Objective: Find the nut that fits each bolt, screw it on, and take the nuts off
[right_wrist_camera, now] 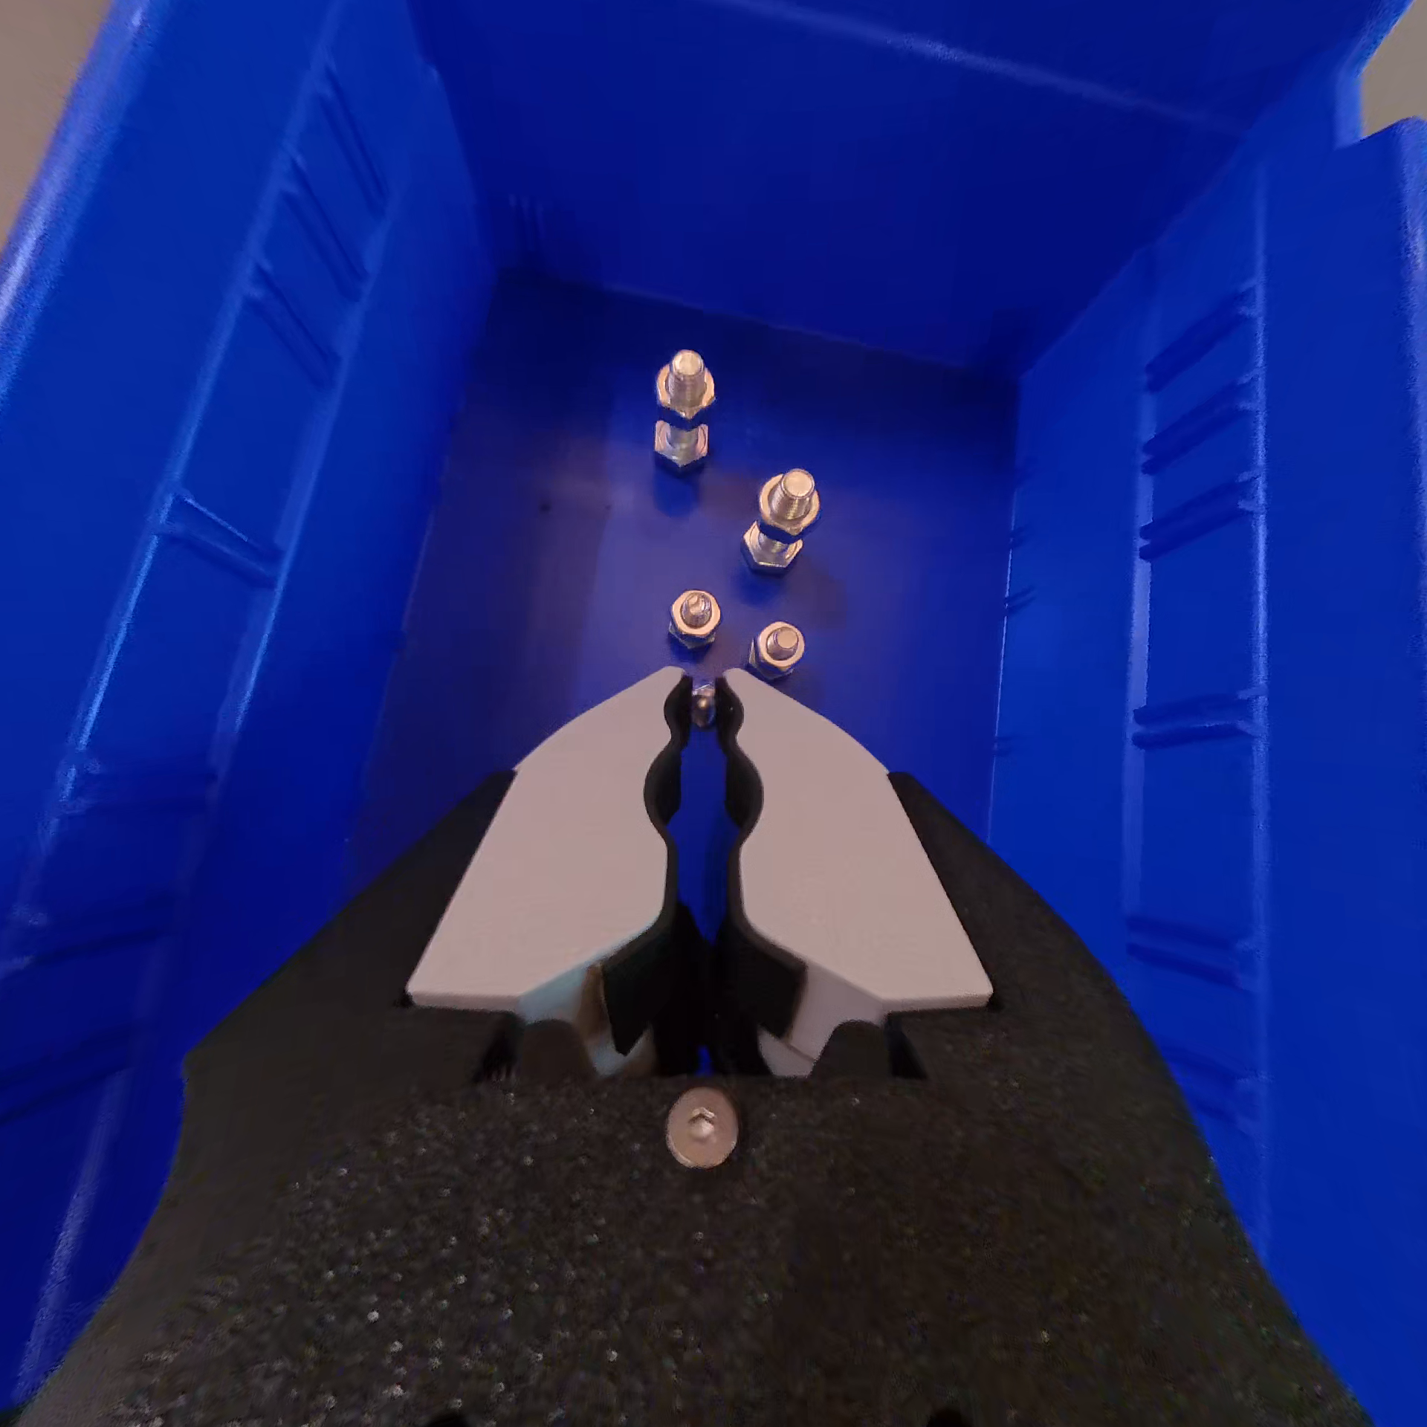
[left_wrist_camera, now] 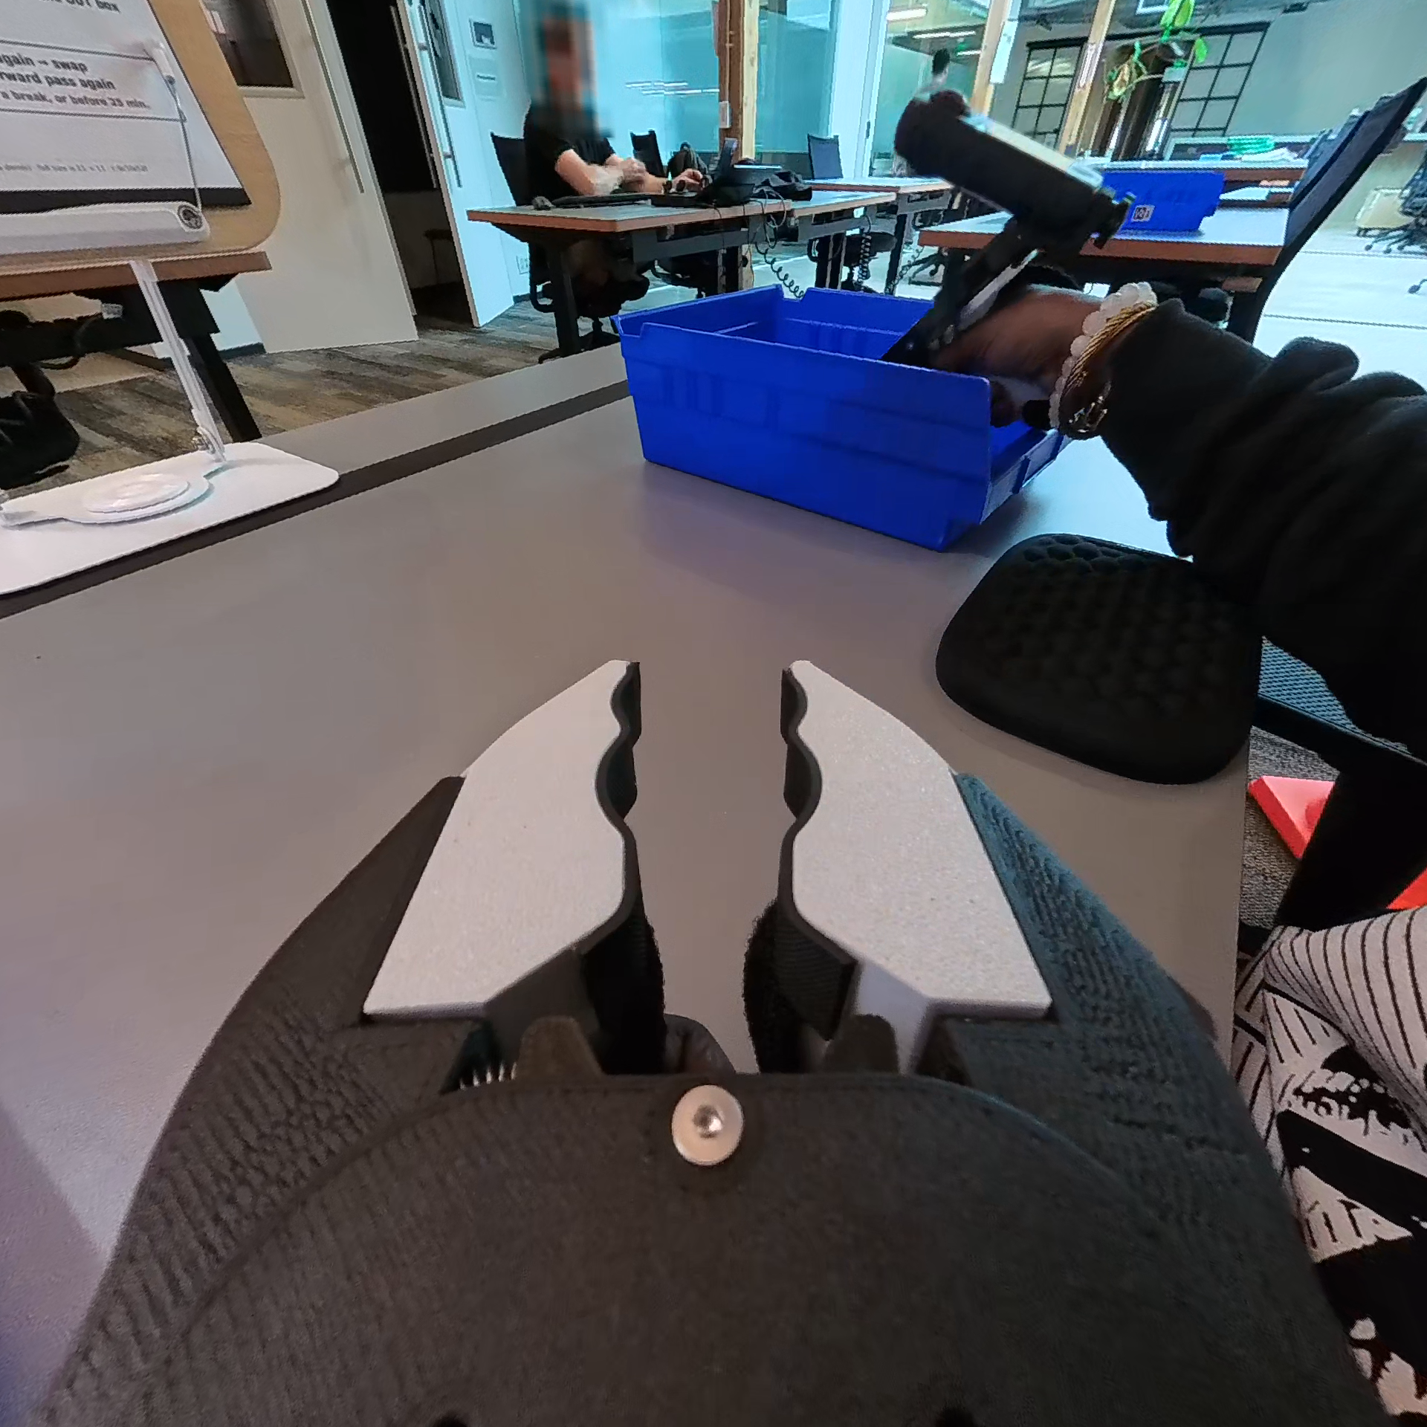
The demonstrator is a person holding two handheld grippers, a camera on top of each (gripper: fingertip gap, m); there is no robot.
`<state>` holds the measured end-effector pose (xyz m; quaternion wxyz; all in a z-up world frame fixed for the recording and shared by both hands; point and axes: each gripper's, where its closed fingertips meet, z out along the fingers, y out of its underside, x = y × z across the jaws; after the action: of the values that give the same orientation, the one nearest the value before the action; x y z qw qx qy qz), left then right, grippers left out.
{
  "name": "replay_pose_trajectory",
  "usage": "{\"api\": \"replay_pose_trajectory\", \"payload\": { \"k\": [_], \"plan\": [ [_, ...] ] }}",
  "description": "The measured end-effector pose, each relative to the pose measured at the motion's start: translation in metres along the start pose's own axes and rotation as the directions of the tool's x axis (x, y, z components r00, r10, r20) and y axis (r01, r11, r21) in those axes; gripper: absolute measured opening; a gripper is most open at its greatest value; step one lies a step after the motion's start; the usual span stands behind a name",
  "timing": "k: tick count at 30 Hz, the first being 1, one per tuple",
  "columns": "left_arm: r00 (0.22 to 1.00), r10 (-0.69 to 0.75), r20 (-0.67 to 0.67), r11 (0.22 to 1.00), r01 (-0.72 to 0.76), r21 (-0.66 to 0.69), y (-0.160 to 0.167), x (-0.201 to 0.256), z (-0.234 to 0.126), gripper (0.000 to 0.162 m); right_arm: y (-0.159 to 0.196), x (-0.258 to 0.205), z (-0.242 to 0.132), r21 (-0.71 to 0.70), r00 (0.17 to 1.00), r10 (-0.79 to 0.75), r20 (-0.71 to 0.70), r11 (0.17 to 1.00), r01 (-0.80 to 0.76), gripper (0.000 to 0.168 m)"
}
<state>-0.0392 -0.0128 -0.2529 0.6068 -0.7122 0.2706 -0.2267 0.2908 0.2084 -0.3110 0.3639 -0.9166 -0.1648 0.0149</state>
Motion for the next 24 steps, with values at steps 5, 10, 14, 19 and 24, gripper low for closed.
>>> {"api": "replay_pose_trajectory", "payload": {
  "k": [5,10,14,19,24],
  "plan": [
    [1.0,0.001,0.002,1.0,-0.001,0.004,-0.001,0.0,0.0,0.035,0.004,-0.001,0.002,-0.028,1.0,-0.022,0.002,0.999,0.022,0.017],
    [1.0,0.008,0.003,0.998,-0.008,0.063,-0.013,0.003,-0.009,0.034,-0.019,-0.009,-0.02,0.151,1.0,-0.004,0.014,0.989,0.001,0.028],
    [1.0,-0.013,-0.007,0.999,0.013,0.039,-0.036,-0.001,-0.038,0.034,-0.044,-0.038,-0.061,0.39,0.996,-0.028,0.082,0.921,-0.006,0.036],
    [0.984,0.131,0.123,0.963,-0.097,-0.253,-0.045,-0.067,-0.098,0.034,-0.059,-0.096,-0.123,0.626,0.968,-0.145,0.203,0.779,-0.015,0.037],
    [0.952,0.282,0.12,0.695,-0.117,-0.71,-0.007,-0.182,-0.156,0.029,-0.064,-0.141,-0.168,0.721,0.917,-0.263,0.3,0.692,-0.037,0.036]
  ]
}}
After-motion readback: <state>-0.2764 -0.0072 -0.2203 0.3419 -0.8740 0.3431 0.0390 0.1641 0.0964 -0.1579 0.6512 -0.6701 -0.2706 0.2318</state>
